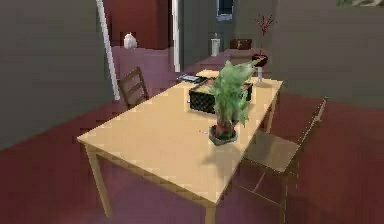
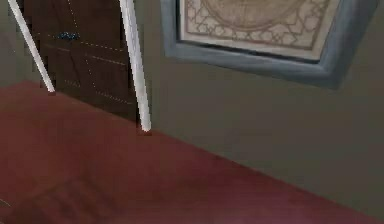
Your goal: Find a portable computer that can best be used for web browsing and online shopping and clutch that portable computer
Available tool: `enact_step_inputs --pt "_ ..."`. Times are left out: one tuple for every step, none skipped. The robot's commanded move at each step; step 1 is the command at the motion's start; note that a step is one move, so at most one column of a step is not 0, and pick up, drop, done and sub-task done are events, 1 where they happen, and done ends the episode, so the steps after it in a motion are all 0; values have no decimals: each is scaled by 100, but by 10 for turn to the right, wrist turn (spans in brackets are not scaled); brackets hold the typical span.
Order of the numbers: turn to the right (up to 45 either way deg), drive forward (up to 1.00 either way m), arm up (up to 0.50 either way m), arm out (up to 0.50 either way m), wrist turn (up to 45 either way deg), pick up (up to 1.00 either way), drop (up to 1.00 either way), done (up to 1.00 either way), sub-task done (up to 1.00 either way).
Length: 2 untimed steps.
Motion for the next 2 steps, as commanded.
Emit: enact_step_inputs --pt "-450 0 0 0 0 0 0 0 0" --pt "-180 0 0 0 0 0 0 0 0"
